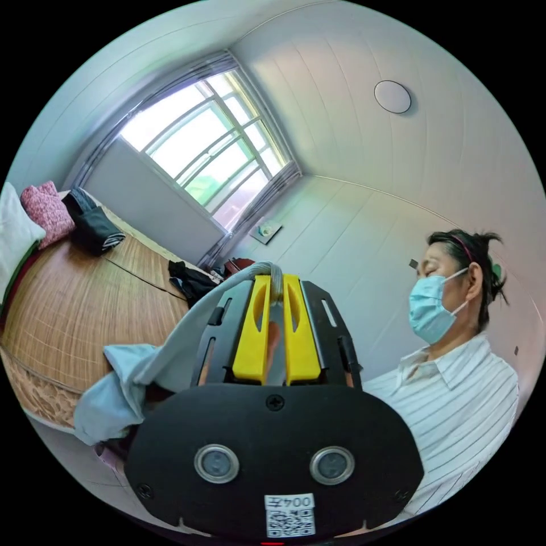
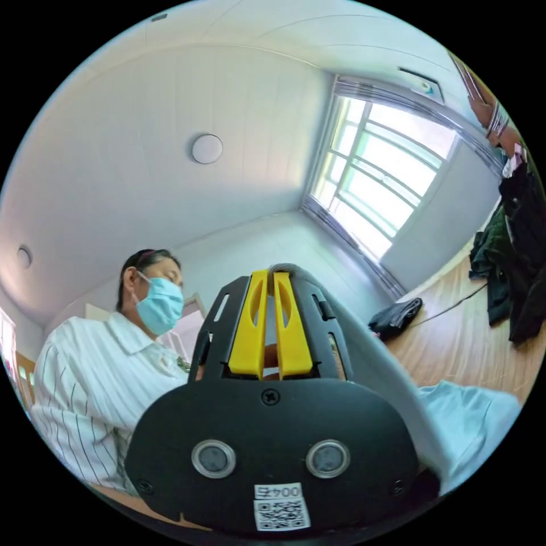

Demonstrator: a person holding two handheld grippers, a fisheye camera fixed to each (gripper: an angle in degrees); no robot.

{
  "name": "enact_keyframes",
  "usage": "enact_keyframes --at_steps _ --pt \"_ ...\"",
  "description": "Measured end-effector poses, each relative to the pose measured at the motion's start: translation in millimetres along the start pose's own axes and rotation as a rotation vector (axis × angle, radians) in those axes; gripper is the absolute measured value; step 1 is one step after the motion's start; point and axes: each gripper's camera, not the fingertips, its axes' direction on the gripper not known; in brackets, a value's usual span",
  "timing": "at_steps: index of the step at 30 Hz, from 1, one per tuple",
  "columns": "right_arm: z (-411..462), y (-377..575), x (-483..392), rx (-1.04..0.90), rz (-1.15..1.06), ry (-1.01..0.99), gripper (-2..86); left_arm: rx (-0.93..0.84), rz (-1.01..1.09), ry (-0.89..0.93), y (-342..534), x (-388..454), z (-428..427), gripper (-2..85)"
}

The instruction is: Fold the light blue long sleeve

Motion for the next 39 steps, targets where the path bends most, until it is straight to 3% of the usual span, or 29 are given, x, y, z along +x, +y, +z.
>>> enact_keyframes --at_steps 4,10,15,20,24,27,31,35,39 --pt "60.8 -31.8 94.7 0.003 0.193 0.165 -0.8 -0.06 -0.067 -0.092 -66.6 -63.3 50.4 2.0" --pt "199.2 -157.1 183.9 -0.031 0.158 0.343 -0.7 -0.114 -0.045 -0.209 -239.7 -134.1 158.2 2.2" --pt "325.4 -292.2 126.1 -0.042 -0.169 0.354 -0.6 -0.089 0.277 -0.328 -412.2 -67.8 199.9 2.3" --pt "397.8 -323.1 46.5 -0.089 -0.457 0.28 -0.5 0.091 0.38 -0.188 -507.6 -34.5 148.5 2.3" --pt "393.3 -268.0 59.5 -0.212 -0.449 0.29 -0.5 0.023 0.353 -0.157 -498.3 -64.7 114.5 2.2" --pt "371.0 -188.2 109.6 -0.353 -0.346 0.354 -0.4 -0.132 0.28 -0.225 -451.2 -116.9 92.0 2.1" --pt "327.7 -42.7 210.4 -0.561 -0.076 0.495 -0.3 -0.33 0.153 -0.367 -347.2 -213.7 57.8 2.0" --pt "280.0 112.8 309.7 -0.691 0.282 0.613 -0.3 -0.411 -0.144 -0.399 -246.1 -318.0 16.0 2.2" --pt "249.9 210.4 357.0 -0.76 0.498 0.705 -0.3 -0.495 -0.31 -0.483 -198.7 -367.8 -17.0 2.4"
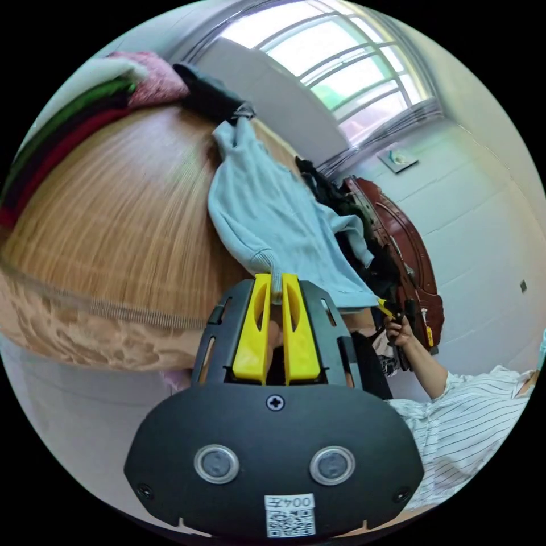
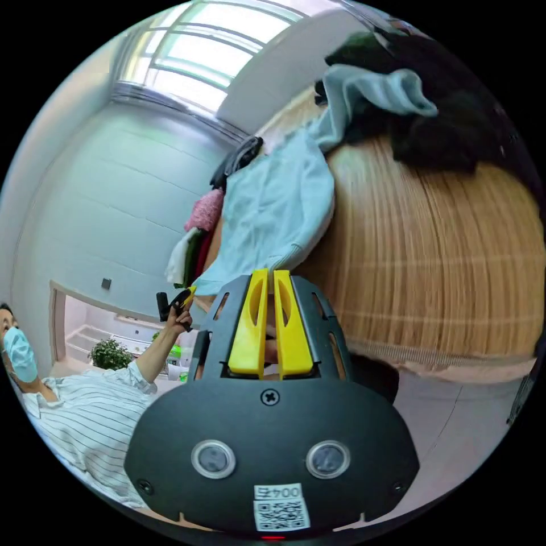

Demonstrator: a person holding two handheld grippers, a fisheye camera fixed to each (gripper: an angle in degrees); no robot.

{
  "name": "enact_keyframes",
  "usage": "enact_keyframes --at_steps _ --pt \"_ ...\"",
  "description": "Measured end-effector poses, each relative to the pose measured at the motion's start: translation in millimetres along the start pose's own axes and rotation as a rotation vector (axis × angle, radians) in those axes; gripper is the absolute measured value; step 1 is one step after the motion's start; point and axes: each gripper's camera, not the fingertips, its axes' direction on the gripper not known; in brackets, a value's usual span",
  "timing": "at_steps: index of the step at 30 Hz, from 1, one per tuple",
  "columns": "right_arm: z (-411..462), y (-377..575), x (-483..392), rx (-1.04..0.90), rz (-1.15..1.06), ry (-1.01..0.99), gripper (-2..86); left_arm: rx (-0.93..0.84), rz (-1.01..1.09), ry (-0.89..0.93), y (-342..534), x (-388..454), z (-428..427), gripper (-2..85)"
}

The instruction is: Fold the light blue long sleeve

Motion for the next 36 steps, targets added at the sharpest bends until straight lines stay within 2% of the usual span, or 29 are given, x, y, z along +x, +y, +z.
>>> enact_keyframes --at_steps 7,13,18,22,27,30,31,34,36 --pt "14.7 38.5 -8.2 0.006 -0.038 0.043 -0.1 0.011 -0.053 0.094 -5.7 -28.2 -49.8 2.7" --pt "23.1 74.2 -31.4 -0.023 -0.115 0.126 0.0 -0.059 -0.019 0.03 -18.7 -30.9 -75.8 2.8" --pt "36.6 118.3 -31.2 -0.042 -0.12 0.141 0.5 -0.036 -0.076 0.026 -13.0 -48.2 -98.6 2.8" --pt "56.2 143.0 -11.6 -0.049 -0.039 0.094 2.1 -0.063 -0.135 -0.009 -16.7 -66.3 -102.7 3.4" --pt "78.0 148.6 -3.6 -0.064 0.1 0.033 4.5 -0.012 -0.168 -0.014 -27.9 -74.7 -115.6 5.6" --pt "68.6 154.7 -20.9 -0.055 0.096 0.134 5.1 0.028 -0.184 -0.03 -24.7 -78.8 -142.0 6.5" --pt "61.9 155.3 -35.5 -0.021 0.058 0.226 5.0 0.075 -0.165 -0.061 -23.5 -72.9 -156.5 6.6" --pt "63.2 141.5 -80.8 0.052 -0.099 0.445 3.9 0.174 -0.025 -0.185 -37.4 -37.0 -172.3 6.5" --pt "83.3 122.7 -106.0 0.041 -0.199 0.511 3.2 0.185 0.063 -0.222 -58.0 -12.9 -158.8 6.6"
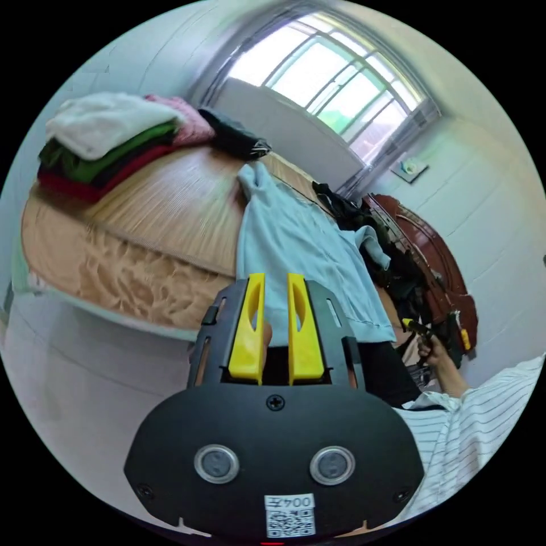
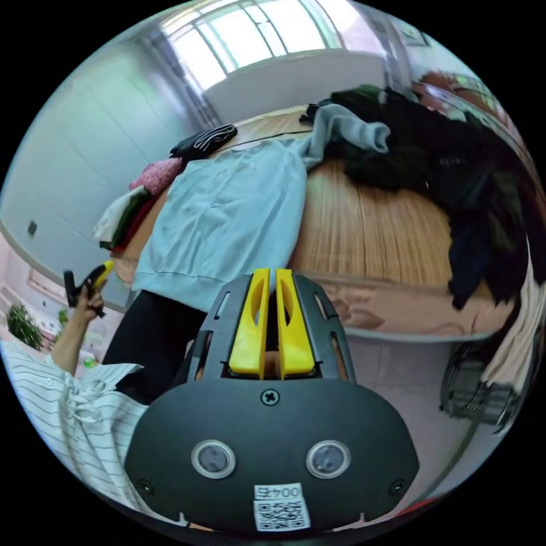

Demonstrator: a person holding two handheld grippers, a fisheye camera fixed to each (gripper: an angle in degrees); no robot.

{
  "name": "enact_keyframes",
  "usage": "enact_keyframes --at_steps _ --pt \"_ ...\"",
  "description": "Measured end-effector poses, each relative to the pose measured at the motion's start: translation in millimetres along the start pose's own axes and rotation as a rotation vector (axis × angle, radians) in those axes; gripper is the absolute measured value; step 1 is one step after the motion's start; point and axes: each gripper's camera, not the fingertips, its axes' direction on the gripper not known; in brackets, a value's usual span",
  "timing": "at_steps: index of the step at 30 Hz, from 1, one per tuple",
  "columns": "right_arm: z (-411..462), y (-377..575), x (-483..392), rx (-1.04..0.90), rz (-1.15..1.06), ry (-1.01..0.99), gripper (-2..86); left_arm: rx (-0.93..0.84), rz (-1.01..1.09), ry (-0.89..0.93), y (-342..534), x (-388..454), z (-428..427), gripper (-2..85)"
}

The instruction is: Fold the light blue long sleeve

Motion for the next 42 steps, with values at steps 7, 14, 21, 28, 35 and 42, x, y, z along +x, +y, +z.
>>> enact_keyframes --at_steps 7,14,21,28,35,42 --pt "101.3 -62.1 -89.8 -0.09 -0.217 0.274 -0.2 -0.117 0.366 -0.17 -60.6 122.8 138.7 6.6" --pt "146.5 -24.3 -83.2 -0.073 -0.187 0.299 -0.7 -0.373 0.54 -0.319 -53.9 159.4 244.1 7.0" --pt "142.6 -13.2 -60.5 -0.061 -0.13 0.192 -0.7 -0.389 0.498 -0.28 -66.0 154.2 236.5 6.8" --pt "117.0 -33.6 -54.5 -0.094 -0.069 0.184 -0.7 -0.391 0.506 -0.285 -75.4 159.7 223.9 6.7" --pt "138.4 -90.6 -101.8 0.004 -0.126 0.096 -0.7 -0.385 0.479 -0.269 -89.9 164.8 210.2 6.5" --pt "196.4 -105.6 -51.2 0.03 0.06 -0.232 -0.7 -0.385 0.45 -0.215 -107.8 167.7 196.5 5.6"
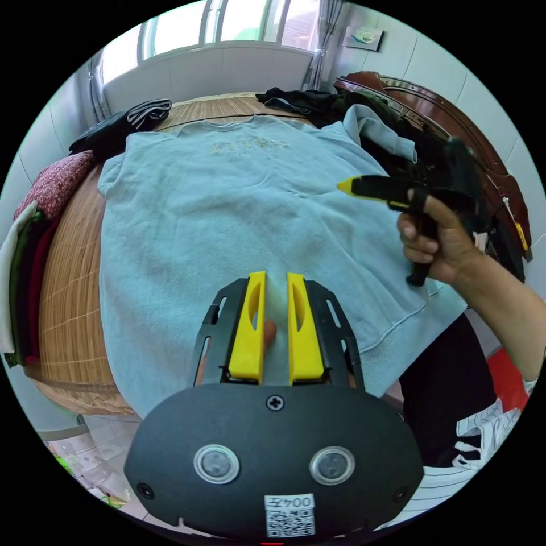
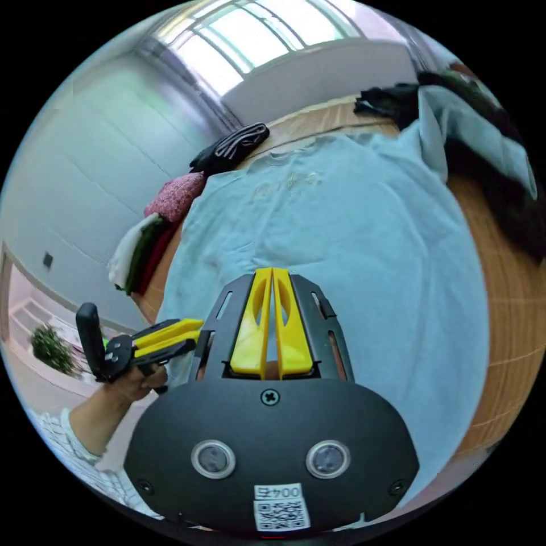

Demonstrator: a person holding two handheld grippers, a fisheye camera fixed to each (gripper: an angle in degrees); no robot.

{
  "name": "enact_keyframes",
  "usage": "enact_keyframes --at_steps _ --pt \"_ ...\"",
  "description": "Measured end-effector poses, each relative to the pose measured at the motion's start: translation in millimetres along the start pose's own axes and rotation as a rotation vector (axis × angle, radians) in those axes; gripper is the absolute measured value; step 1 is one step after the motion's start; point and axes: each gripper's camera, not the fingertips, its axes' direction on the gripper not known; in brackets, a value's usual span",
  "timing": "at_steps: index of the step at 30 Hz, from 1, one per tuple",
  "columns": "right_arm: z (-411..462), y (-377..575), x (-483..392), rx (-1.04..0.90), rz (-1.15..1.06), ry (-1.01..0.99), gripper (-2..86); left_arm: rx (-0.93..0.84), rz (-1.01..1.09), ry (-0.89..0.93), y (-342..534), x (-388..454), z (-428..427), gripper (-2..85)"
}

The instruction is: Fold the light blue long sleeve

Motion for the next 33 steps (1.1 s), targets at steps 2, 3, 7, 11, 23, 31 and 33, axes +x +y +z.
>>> enact_keyframes --at_steps 2,3,7,11,23,31,33 --pt "14.6 14.6 42.8 -0.031 0.123 -0.064 -0.8 0.015 -0.011 0.084 -4.5 -8.0 -12.9 4.1" --pt "11.1 16.9 52.8 -0.013 0.133 -0.123 -0.8 0.028 -0.015 0.131 -6.4 -12.7 -19.2 3.5" --pt "8.1 19.2 89.4 -0.028 0.183 -0.249 -0.8 0.251 -0.125 0.029 -36.3 -75.6 -88.0 4.0" --pt "3.7 23.5 97.9 -0.019 0.168 -0.225 -0.8 0.257 -0.393 -0.069 -96.0 -190.5 -110.9 11.7" --pt "-4.1 31.3 123.7 -0.019 0.165 -0.217 -0.7 0.14 -0.745 0.181 -182.5 -285.4 -35.9 15.7" --pt "-8.2 35.6 135.7 -0.017 0.166 -0.222 -0.8 0.367 -0.687 -0.163 -183.3 -197.8 -79.3 4.1" --pt "-9.0 36.4 137.7 -0.016 0.166 -0.222 -0.8 0.447 -0.585 -0.38 -177.4 -147.0 -96.2 3.9"
